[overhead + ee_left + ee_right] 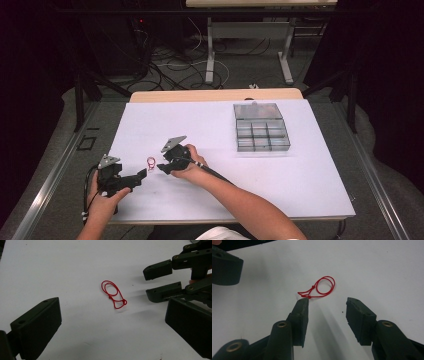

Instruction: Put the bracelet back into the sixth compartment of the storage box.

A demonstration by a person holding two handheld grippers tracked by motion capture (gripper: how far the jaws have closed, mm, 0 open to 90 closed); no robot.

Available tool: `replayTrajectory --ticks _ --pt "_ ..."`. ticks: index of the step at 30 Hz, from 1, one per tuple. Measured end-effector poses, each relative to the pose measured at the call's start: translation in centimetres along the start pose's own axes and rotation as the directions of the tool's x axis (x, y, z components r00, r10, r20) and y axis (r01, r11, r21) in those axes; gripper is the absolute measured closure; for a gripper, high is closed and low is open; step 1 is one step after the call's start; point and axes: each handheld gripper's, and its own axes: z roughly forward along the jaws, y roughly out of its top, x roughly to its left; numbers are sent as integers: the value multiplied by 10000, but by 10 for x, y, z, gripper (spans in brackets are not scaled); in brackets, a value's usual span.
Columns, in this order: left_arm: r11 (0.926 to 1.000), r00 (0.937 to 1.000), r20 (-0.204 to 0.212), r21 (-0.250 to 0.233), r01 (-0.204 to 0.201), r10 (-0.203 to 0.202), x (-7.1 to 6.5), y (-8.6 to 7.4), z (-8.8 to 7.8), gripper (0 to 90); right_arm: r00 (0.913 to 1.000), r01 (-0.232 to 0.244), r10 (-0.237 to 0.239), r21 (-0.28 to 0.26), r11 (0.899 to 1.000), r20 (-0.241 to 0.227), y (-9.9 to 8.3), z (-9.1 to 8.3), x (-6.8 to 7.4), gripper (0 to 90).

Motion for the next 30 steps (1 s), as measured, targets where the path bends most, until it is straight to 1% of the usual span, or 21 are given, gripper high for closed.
replayTrajectory --ticks 1,2,5,6,8,10,11,12,13,14,16,18,19,20,21,22,23,24,25,26,30 --pt "10000 10000 24 65 -12 12 0 0 0 6 10000 28 -28 -10 10000 19 0 1 0 538" --pt "9999 10000 27 149 -30 30 0 1 -1 6 9999 110 -110 -11 9999 -62 1 2 0 553" --pt "10000 10000 3 84 -13 13 0 0 -1 6 9998 140 -139 56 9999 -134 1 4 1 567" --pt "10000 10000 -2 59 12 -12 0 0 -1 6 9997 84 -83 31 10000 -211 2 5 2 569" --pt "10000 10000 -10 64 -14 14 1 -1 -2 6 9996 198 -198 2 9998 -225 3 6 2 572" --pt "10000 10000 -36 92 1 -1 1 -1 -3 6 9996 162 -162 -17 9999 -225 4 7 4 577" --pt "10000 10000 -27 72 -6 6 1 -2 -3 6 9995 225 -225 -15 9997 -215 4 8 4 579" --pt "10000 10000 -60 51 17 -16 1 -2 -4 6 9998 73 -72 63 10000 -206 5 8 6 580" --pt "10000 9999 -89 60 57 -57 2 -3 -4 6 9994 305 -304 58 9995 -192 6 10 5 580" --pt "10000 9999 -78 28 81 -81 2 -3 -5 6 9995 173 -172 73 9998 -253 6 10 6 580" --pt "9999 9999 -107 35 110 -110 3 -4 -6 6 9996 110 -107 126 9999 -250 7 12 8 585" --pt "9999 9998 -164 43 119 -118 3 -5 -8 6 9988 355 -351 89 9993 -339 8 15 8 592" --pt "9999 9997 -184 11 146 -146 3 -6 -8 6 9986 357 -352 105 9993 -399 9 16 8 601" --pt "9999 9997 -186 39 134 -133 4 -6 -9 6 9988 219 -212 163 9996 -448 10 16 10 601" --pt "9999 9997 -188 31 170 -170 4 -6 -10 6 9976 546 -543 48 9985 -431 10 19 9 601" --pt "9998 9996 -221 9 180 -180 4 -7 -10 6 9983 322 -314 138 9994 -496 10 19 11 601" --pt "9998 9996 -225 30 176 -175 4 -7 -11 6 9979 439 -433 128 9990 -478 11 20 10 602" --pt "9998 9996 -221 15 196 -195 5 -8 -11 6 9980 431 -423 169 9989 -476 11 21 11 602" --pt "9998 9995 -248 66 198 -196 5 -8 -12 6 9986 95 -82 257 9996 -514 11 21 14 602" --pt "9998 9994 -272 -34 216 -217 5 -8 -11 6 9987 55 -42 245 9997 -506 12 22 14 603" --pt "9997 9994 -260 -3 233 -233 6 -9 -12 6 9985 131 -123 153 9998 -537 12 26 14 603"
